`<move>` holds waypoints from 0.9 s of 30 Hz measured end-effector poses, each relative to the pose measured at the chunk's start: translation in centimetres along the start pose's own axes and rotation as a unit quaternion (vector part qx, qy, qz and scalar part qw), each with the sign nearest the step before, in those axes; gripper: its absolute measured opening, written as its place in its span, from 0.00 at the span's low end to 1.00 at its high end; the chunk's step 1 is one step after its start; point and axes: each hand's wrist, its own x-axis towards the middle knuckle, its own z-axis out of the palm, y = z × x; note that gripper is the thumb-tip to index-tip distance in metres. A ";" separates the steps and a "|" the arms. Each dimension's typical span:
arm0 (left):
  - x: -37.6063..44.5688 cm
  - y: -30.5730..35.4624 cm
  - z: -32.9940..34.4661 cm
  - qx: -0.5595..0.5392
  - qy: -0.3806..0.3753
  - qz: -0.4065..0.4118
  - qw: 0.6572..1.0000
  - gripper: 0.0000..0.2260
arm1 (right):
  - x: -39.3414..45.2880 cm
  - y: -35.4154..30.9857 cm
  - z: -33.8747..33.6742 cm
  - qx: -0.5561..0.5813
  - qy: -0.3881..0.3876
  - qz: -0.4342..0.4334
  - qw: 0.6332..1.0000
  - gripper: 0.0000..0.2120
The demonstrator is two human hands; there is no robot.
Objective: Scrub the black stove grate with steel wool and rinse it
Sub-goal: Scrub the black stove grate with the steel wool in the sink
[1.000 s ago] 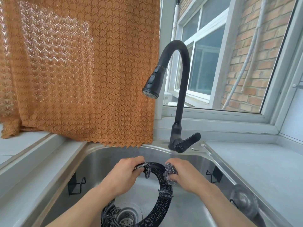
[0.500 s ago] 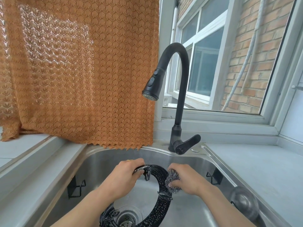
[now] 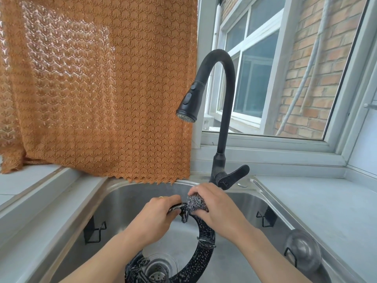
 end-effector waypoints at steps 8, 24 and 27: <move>-0.1 0.1 -0.1 0.001 -0.004 -0.002 1.000 0.08 | -0.1 0.6 0.6 0.005 -0.015 0.055 0.998 0.19; 0.0 0.2 0.4 0.015 0.026 -0.054 0.998 0.07 | -0.7 1.0 1.6 -0.028 -0.168 0.378 0.910 0.38; 0.1 0.2 0.6 0.019 0.036 -0.065 0.997 0.05 | 0.0 -1.4 1.7 -0.046 -0.113 0.312 0.942 0.30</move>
